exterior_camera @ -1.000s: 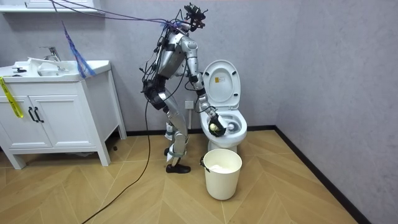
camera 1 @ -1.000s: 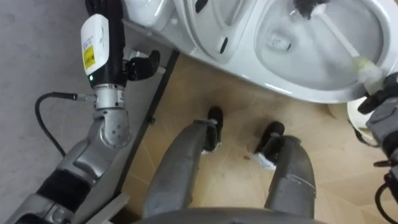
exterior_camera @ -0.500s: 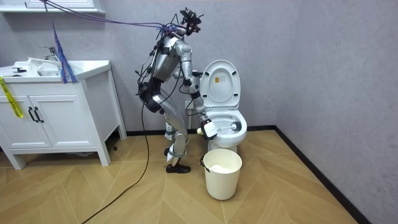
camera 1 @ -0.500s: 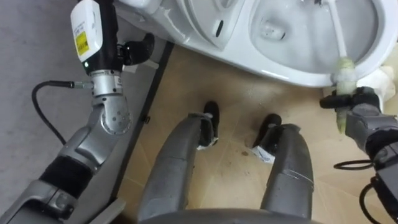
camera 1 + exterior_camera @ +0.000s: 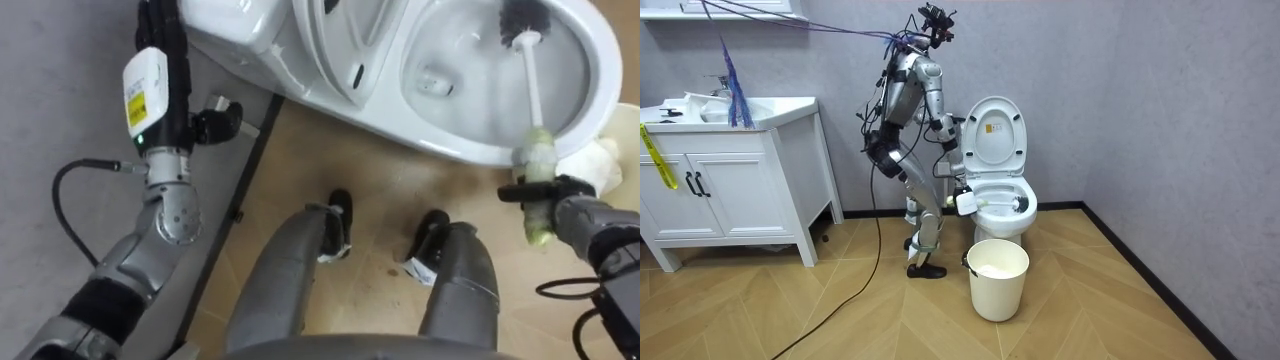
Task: Brush toilet
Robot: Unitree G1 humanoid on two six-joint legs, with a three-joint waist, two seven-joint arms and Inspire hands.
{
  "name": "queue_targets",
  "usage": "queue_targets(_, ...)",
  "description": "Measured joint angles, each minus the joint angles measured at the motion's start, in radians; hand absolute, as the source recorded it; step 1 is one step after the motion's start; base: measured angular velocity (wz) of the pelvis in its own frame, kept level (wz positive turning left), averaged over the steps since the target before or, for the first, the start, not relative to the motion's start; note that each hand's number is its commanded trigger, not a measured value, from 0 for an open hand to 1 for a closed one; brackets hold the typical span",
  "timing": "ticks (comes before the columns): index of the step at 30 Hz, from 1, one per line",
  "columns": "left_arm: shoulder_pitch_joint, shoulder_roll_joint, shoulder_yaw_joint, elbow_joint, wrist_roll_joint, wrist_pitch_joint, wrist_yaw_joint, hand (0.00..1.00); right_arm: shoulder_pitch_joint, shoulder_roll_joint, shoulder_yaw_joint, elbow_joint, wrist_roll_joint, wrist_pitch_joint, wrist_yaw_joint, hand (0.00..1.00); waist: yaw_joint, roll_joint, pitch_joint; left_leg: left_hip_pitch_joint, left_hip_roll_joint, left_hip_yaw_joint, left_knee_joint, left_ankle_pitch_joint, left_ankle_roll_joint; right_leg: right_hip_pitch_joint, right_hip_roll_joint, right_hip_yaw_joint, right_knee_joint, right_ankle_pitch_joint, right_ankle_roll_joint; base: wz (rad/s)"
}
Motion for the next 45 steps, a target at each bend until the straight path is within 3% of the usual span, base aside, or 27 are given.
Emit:
queue_targets(4, 0.075, -0.031, 0.065, 0.036, -0.065, 0.003, -0.064, 0.00, 0.066, 0.033, -0.062, 0.001, -0.002, -0.006, 0.016, 1.00, -0.002, -0.002, -0.0004, 0.079, 0.000, -0.009, -0.045, -0.004, -0.006, 0.085, 0.013, -0.008, -0.049, -0.005, 0.009, 0.01)
queue_targets(7, 0.135, -0.081, 0.112, 0.065, -0.115, 0.003, -0.087, 0.00, 0.138, 0.086, -0.113, 0.002, -0.006, -0.026, 0.019, 1.00, -0.009, -0.018, -0.0055, 0.153, 0.002, -0.020, -0.083, -0.007, -0.012, 0.170, 0.022, -0.035, -0.098, -0.007, 0.011, 0.09)
queue_targets(9, 0.171, -0.097, 0.151, 0.093, -0.133, -0.001, -0.106, 0.00, 0.192, 0.120, -0.159, -0.001, -0.005, -0.027, 0.043, 1.00, -0.032, -0.030, -0.0128, 0.211, 0.002, -0.049, -0.105, -0.009, -0.020, 0.253, 0.038, -0.057, -0.148, -0.008, 0.015, 0.21)
queue_targets(12, 0.227, -0.108, 0.200, 0.098, -0.133, -0.008, -0.140, 0.00, 0.281, 0.141, -0.186, -0.002, -0.021, -0.027, 0.062, 1.00, -0.038, -0.054, -0.0295, 0.308, 0.007, -0.057, -0.157, -0.011, -0.024, 0.369, 0.055, -0.080, -0.221, -0.004, 0.023, 0.16)
queue_targets(16, 0.309, -0.134, 0.274, 0.100, -0.115, -0.018, -0.178, 0.00, 0.410, 0.168, -0.229, -0.048, -0.113, -0.041, 0.078, 1.00, -0.043, -0.067, -0.0469, 0.441, 0.012, -0.061, -0.222, -0.020, -0.033, 0.510, 0.080, -0.081, -0.316, 0.005, 0.037, -0.05)
queue_targets(19, 0.401, -0.168, 0.340, 0.100, -0.099, -0.018, -0.192, 0.00, 0.512, 0.191, -0.331, -0.123, -0.138, -0.116, 0.080, 1.00, -0.086, -0.082, -0.0500, 0.555, 0.012, -0.070, -0.275, -0.026, -0.040, 0.627, 0.092, -0.096, -0.382, 0.008, 0.043, 0.03)
queue_targets(21, 0.429, -0.174, 0.351, 0.100, -0.081, -0.019, -0.191, 0.00, 0.540, 0.189, -0.371, -0.153, -0.138, -0.153, 0.073, 1.00, -0.096, -0.090, -0.0543, 0.602, 0.016, -0.070, -0.300, -0.029, -0.046, 0.676, 0.103, -0.096, -0.414, 0.009, 0.045, -0.03)
queue_targets(24, 0.474, -0.178, 0.367, 0.105, -0.086, -0.027, -0.196, 0.00, 0.551, 0.190, -0.391, -0.156, -0.150, -0.189, 0.066, 1.00, -0.110, -0.108, -0.0520, 0.671, 0.019, -0.069, -0.336, -0.036, -0.057, 0.746, 0.122, -0.094, -0.457, 0.010, 0.043, -0.07)
queue_targets(28, 0.490, -0.180, 0.404, 0.157, -0.107, -0.052, -0.205, 0.00, 0.590, 0.190, -0.410, -0.228, -0.236, -0.201, 0.028, 1.00, -0.109, -0.118, -0.0518, 0.741, 0.026, -0.064, -0.370, -0.038, -0.066, 0.809, 0.141, -0.081, -0.501, 0.013, 0.041, -0.12)
queue_targets(32, 0.494, -0.187, 0.432, 0.255, -0.116, -0.071, -0.205, 0.00, 0.596, 0.192, -0.458, -0.284, -0.342, -0.233, -0.033, 1.00, -0.113, -0.112, -0.0518, 0.792, 0.031, -0.060, -0.402, -0.042, -0.072, 0.857, 0.156, -0.064, -0.540, 0.020, 0.040, -0.15)
queue_targets(35, 0.492, -0.188, 0.435, 0.305, -0.163, -0.078, -0.205, 0.00, 0.606, 0.194, -0.478, -0.316, -0.413, -0.234, -0.080, 1.00, -0.113, -0.109, -0.0511, 0.820, 0.033, -0.045, -0.416, -0.041, -0.073, 0.874, 0.158, -0.049, -0.547, 0.020, 0.040, -0.15)
queue_targets(37, 0.490, -0.189, 0.446, 0.351, -0.182, -0.071, -0.215, 0.00, 0.604, 0.195, -0.478, -0.324, -0.446, -0.233, -0.100, 1.00, -0.114, -0.108, -0.0518, 0.841, 0.034, -0.044, -0.433, -0.041, -0.073, 0.886, 0.163, -0.036, -0.563, 0.021, 0.040, -0.26)
queue_targets(41, 0.485, -0.211, 0.506, 0.397, -0.203, -0.019, -0.241, 0.00, 0.622, 0.200, -0.498, -0.354, -0.468, -0.231, -0.147, 1.00, -0.133, -0.113, -0.0525, 0.866, 0.036, -0.038, -0.454, -0.041, -0.073, 0.901, 0.170, -0.010, -0.582, 0.022, 0.040, -0.13)
queue_targets(45, 0.462, -0.225, 0.520, 0.459, -0.200, 0.015, -0.270, 0.00, 0.639, 0.212, -0.538, -0.339, -0.475, -0.231, -0.185, 1.00, -0.146, -0.110, -0.0529, 0.905, 0.036, -0.023, -0.485, -0.039, -0.076, 0.920, 0.177, 0.032, -0.601, 0.022, 0.040, -0.20)
